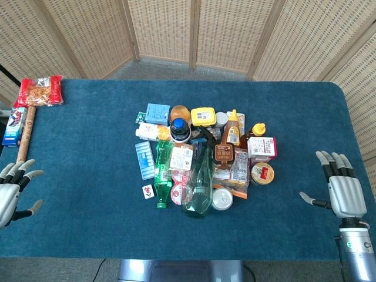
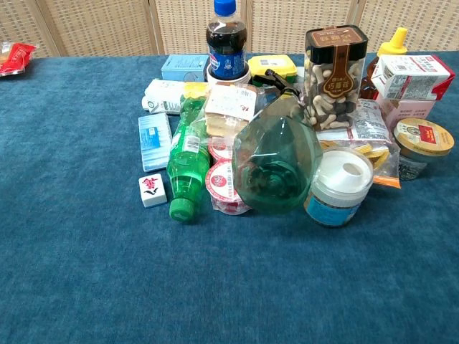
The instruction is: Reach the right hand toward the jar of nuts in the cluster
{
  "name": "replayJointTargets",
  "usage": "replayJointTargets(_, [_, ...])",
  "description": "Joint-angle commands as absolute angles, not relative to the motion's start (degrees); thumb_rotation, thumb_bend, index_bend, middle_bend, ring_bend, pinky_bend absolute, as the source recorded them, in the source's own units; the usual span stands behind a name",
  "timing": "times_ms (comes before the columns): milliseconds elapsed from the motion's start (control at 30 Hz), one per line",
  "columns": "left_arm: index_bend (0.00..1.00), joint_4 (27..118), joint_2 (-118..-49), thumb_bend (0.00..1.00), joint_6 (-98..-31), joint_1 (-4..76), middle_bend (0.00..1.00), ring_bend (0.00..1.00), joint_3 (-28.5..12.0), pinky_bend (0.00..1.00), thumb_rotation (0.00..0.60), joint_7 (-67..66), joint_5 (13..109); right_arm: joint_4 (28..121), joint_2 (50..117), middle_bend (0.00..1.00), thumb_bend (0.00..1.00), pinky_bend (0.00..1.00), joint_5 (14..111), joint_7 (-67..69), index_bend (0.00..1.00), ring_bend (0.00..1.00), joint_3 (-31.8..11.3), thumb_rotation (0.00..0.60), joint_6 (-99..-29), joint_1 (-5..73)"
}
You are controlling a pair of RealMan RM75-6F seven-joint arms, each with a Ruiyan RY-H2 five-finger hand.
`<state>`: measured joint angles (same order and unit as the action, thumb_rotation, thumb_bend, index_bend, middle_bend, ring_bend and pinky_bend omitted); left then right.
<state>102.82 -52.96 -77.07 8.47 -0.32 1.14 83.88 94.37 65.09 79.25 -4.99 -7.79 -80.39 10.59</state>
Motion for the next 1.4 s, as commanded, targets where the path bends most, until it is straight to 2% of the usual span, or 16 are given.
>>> replayJointTargets(33, [0.24, 102.66, -53.28, 0.35, -76.42, 8.74, 0.07, 0.0, -0.25, 0.0, 0.6, 1.16, 83.82, 94.04, 65.08, 0.11, 0.0, 0.0, 79.08, -4.87, 0.0, 0.0, -7.86, 0.459, -80.18, 10.66])
replayJointTargets(533, [0.24, 101.61, -54.01, 0.35, -73.99, 9.82, 0.06, 0.0, 0.07, 0.0, 0.6, 1.09, 83.41, 94.29, 65.55, 0.1, 0.0, 0.0, 80.7, 0.67, 0.0, 0.0, -8.56, 0.458, -79.57, 11.69])
replayJointTargets(667, [0.24, 101.26, -54.16, 0.34, -73.49, 9.83, 0.06, 0.0, 0.33, 0.0, 0.6, 1.28, 83.2, 95.35, 65.21, 0.05, 0.0, 0.0, 80.88, 3.38, 0.0, 0.0, -9.34, 0.459, -77.91, 13.06])
replayJointTargets(1033, [0.23, 101.06, -54.15, 0.35, -73.52, 10.01, 0.05, 0.0, 0.41, 0.0, 0.6, 1.38, 83.65, 97.98, 65.6, 0.02, 0.0, 0.0, 81.23, 7.0, 0.0, 0.0, -12.4, 0.46, -71.13, 19.92])
replayJointTargets(1400, [0.23, 101.55, -53.39, 0.35, -73.43, 10.3, 0.05, 0.0, 0.2, 0.0, 0.6, 1.12, 83.48, 98.65, 68.27, 0.03, 0.0, 0.0, 79.44, 6.25, 0.0, 0.0, -13.33, 0.458, -64.32, 25.96])
